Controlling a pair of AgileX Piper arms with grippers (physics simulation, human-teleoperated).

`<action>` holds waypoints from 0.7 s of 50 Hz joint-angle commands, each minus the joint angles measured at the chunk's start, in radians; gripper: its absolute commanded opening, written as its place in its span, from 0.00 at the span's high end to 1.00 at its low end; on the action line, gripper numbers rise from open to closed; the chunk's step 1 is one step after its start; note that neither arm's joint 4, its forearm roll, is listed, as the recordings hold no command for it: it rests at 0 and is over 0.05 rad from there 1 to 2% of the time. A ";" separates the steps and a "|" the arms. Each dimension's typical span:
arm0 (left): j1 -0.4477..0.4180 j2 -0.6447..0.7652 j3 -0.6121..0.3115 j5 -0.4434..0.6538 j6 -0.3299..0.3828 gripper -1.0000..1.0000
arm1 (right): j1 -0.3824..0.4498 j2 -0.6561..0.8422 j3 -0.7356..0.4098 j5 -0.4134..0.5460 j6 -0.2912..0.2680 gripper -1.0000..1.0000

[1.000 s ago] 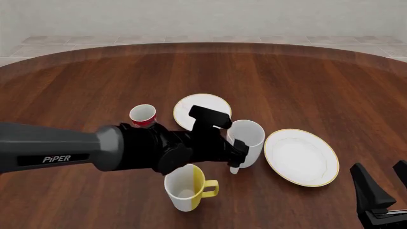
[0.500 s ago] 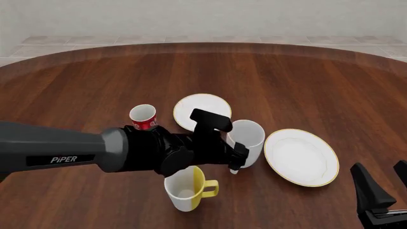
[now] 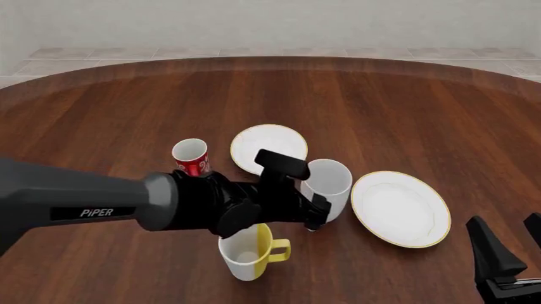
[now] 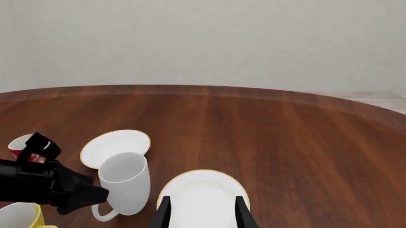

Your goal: Put the white mug on the left plate.

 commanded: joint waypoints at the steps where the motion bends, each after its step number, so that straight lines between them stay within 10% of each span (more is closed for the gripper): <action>1: -0.003 0.014 -0.005 -0.004 -0.005 0.00 | -0.001 0.000 0.000 0.000 -0.001 0.00; 35: -0.018 0.072 -0.018 -0.014 -0.030 0.00 | -0.004 0.000 0.000 0.001 -0.002 0.00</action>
